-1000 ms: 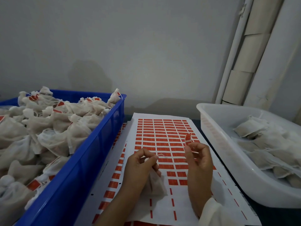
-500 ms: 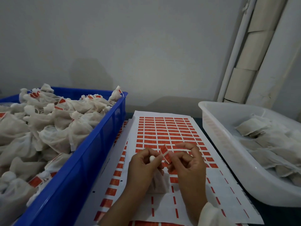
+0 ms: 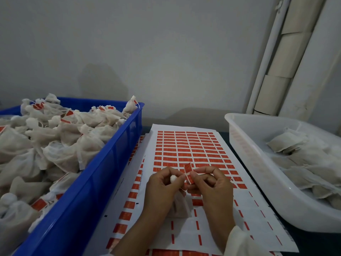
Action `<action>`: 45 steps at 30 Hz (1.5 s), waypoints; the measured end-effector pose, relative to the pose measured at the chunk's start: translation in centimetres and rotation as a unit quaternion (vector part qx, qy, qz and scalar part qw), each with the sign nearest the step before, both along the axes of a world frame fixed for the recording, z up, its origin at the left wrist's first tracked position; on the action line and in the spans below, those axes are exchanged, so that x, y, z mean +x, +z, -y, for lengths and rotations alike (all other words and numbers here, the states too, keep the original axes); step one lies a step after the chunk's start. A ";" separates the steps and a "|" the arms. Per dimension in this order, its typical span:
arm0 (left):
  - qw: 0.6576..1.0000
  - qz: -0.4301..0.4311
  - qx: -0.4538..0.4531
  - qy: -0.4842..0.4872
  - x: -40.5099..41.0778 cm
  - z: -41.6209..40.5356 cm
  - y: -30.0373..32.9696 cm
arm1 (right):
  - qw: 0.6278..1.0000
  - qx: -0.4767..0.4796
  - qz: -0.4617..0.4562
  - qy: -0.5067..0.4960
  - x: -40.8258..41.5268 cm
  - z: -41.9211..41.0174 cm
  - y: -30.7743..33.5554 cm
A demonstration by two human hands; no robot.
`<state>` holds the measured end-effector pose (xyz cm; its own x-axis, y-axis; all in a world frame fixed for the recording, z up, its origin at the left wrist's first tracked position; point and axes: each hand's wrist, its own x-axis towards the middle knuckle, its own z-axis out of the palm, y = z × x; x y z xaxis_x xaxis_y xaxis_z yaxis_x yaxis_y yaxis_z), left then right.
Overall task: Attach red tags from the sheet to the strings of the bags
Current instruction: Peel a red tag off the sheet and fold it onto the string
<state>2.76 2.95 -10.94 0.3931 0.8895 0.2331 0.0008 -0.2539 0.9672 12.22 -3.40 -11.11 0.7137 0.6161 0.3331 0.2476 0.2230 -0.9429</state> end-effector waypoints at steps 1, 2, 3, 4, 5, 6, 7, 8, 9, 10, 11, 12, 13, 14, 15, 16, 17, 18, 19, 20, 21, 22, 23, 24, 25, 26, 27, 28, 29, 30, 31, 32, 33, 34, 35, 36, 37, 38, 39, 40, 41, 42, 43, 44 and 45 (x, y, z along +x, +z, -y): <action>1.000 0.000 0.001 -0.001 0.0 0.0 0.0 | 1.000 -0.002 0.002 0.001 0.0 0.0 0.0; 1.000 -0.001 0.002 -0.002 0.0 0.0 0.0 | 1.000 -0.004 0.004 0.001 0.0 0.0 0.0; 1.000 -0.002 0.002 -0.002 0.0 0.0 -0.1 | 1.000 -0.006 0.006 0.001 0.0 0.0 0.0; 1.000 -0.001 0.001 -0.002 0.0 -0.1 -0.1 | 1.000 -0.006 0.007 0.001 0.0 -0.1 0.0; 1.000 -0.001 0.001 -0.003 0.0 -0.1 -0.1 | 1.000 -0.007 0.007 -0.001 0.0 -0.1 0.0; 1.000 0.001 0.000 -0.005 0.0 -0.1 -0.1 | 1.000 -0.007 0.008 -0.002 0.0 -0.1 0.0; 1.000 0.001 -0.001 -0.007 0.0 -0.1 -0.2 | 1.000 -0.007 0.009 -0.004 0.0 -0.1 0.0; 1.000 0.001 -0.002 -0.008 0.0 -0.1 -0.2 | 1.000 -0.007 0.011 -0.006 0.0 -0.1 -0.1; 1.000 0.001 -0.005 -0.010 0.0 -0.1 -0.1 | 1.000 -0.009 0.013 -0.008 0.0 -0.1 -0.1; 1.000 0.002 -0.006 -0.012 0.0 -0.1 -0.2 | 1.000 -0.011 0.015 -0.011 0.0 -0.1 -0.1; 1.000 0.003 -0.006 -0.013 0.0 -0.1 -0.2 | 1.000 -0.012 0.018 -0.012 0.0 -0.1 -0.1; 1.000 0.003 -0.005 -0.014 0.0 -0.1 -0.1 | 1.000 -0.014 0.022 -0.013 0.0 -0.2 -0.1; 1.000 0.004 -0.005 -0.015 0.0 -0.1 -0.1 | 0.999 -0.014 0.027 -0.015 0.0 -0.2 -0.1; 1.000 0.006 -0.005 -0.016 0.0 0.0 -0.1 | 0.999 -0.015 0.032 -0.016 0.1 -0.2 -0.2; 1.000 0.007 -0.005 -0.017 0.0 0.0 -0.1 | 0.999 -0.015 0.036 -0.017 0.1 -0.2 -0.2; 1.000 0.008 -0.004 -0.018 0.0 0.0 0.0 | 0.999 -0.016 0.041 -0.018 0.1 -0.2 -0.3; 1.000 0.010 -0.004 -0.020 -0.1 0.1 0.0 | 0.999 -0.016 0.045 -0.019 0.1 -0.2 -0.3; 1.000 0.012 -0.003 -0.022 -0.1 0.1 0.0 | 0.998 -0.017 0.051 -0.021 0.2 -0.2 -0.4; 1.000 0.014 -0.003 -0.023 -0.1 0.1 0.1 | 0.998 -0.018 0.058 -0.023 0.2 -0.2 -0.4; 1.000 0.017 -0.002 -0.023 -0.1 0.1 0.1 | 0.997 -0.020 0.066 -0.025 0.2 -0.2 -0.5; 1.000 0.018 0.000 -0.024 0.0 0.2 0.1 | 0.997 -0.021 0.074 -0.027 0.3 -0.2 -0.5; 1.000 0.018 0.004 -0.024 0.0 0.2 0.1 | 0.996 -0.023 0.085 -0.027 0.2 -0.2 -0.4; 1.000 0.016 0.009 -0.023 0.0 0.2 0.1 | 0.994 -0.024 0.098 -0.027 0.2 -0.1 -0.4; 1.000 0.014 0.012 -0.020 0.0 0.2 0.1 | 0.993 -0.025 0.112 -0.027 0.2 -0.1 -0.3; 1.000 0.016 0.012 -0.015 0.0 0.2 0.1 | 0.992 -0.028 0.121 -0.027 0.1 -0.1 -0.3; 1.000 0.022 0.007 -0.008 0.0 0.1 0.1 | 0.991 -0.032 0.125 -0.027 0.0 -0.1 -0.3; 1.000 0.031 -0.001 -0.001 0.0 0.0 0.1 | 0.991 -0.040 0.123 -0.024 -0.1 -0.1 -0.2; 0.999 0.038 -0.008 0.006 -0.1 0.0 0.1 | 0.991 -0.050 0.119 -0.020 -0.2 -0.1 -0.3; 0.999 0.042 -0.013 0.009 -0.1 -0.1 0.1 | 0.991 -0.061 0.117 -0.018 -0.2 -0.2 -0.3; 0.999 0.043 -0.016 0.010 -0.1 -0.1 0.2 | 0.991 -0.070 0.116 -0.018 -0.3 -0.2 -0.3; 0.999 0.043 -0.020 0.010 -0.1 -0.1 0.2 | 0.990 -0.078 0.117 -0.019 -0.4 -0.2 -0.4; 0.999 0.043 -0.024 0.010 -0.1 -0.1 0.2 | 0.989 -0.083 0.120 -0.022 -0.5 -0.1 -0.4; 0.999 0.044 -0.027 0.011 -0.1 -0.1 0.3 | 0.988 -0.086 0.123 -0.025 -0.6 -0.1 -0.4; 0.998 0.047 -0.031 0.013 -0.1 -0.2 0.3 | 0.987 -0.088 0.128 -0.029 -0.6 -0.1 -0.4; 0.998 0.051 -0.039 0.015 -0.1 -0.3 0.4 | 0.987 -0.091 0.129 -0.032 -0.6 -0.1 -0.3; 0.997 0.055 -0.051 0.018 -0.1 -0.4 0.4 | 0.988 -0.093 0.121 -0.033 -0.5 -0.2 -0.3; 0.996 0.056 -0.063 0.020 -0.1 -0.5 0.4 | 0.990 -0.093 0.106 -0.029 -0.4 -0.2 -0.3; 0.996 0.053 -0.071 0.022 -0.1 -0.6 0.4 | 0.991 -0.093 0.091 -0.020 -0.2 -0.2 -0.2; 0.996 0.046 -0.073 0.022 -0.1 -0.6 0.4 | 0.992 -0.091 0.082 -0.008 -0.1 -0.1 -0.2; 0.997 0.041 -0.069 0.021 -0.1 -0.6 0.4 | 0.993 -0.090 0.081 0.004 0.0 -0.1 -0.2; 0.997 0.037 -0.064 0.018 -0.1 -0.6 0.4 | 0.992 -0.091 0.084 0.017 0.0 -0.1 -0.2; 0.998 0.034 -0.060 0.015 0.0 -0.6 0.4 | 0.991 -0.094 0.089 0.029 0.0 -0.1 -0.2; 0.998 0.033 -0.059 0.014 0.0 -0.6 0.4 | 0.990 -0.099 0.091 0.040 0.1 -0.2 -0.3; 0.998 0.034 -0.059 0.012 0.0 -0.6 0.4 | 0.989 -0.106 0.089 0.051 0.1 -0.2 -0.4; 0.997 0.036 -0.060 0.011 -0.1 -0.6 0.4 | 0.988 -0.114 0.085 0.063 0.1 -0.3 -0.5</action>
<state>2.69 3.54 -10.58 0.3589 0.9210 0.1512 -0.0647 -0.1370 0.9885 12.29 -3.15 -11.59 0.5724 0.7693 0.2837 0.3901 0.0489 -0.9195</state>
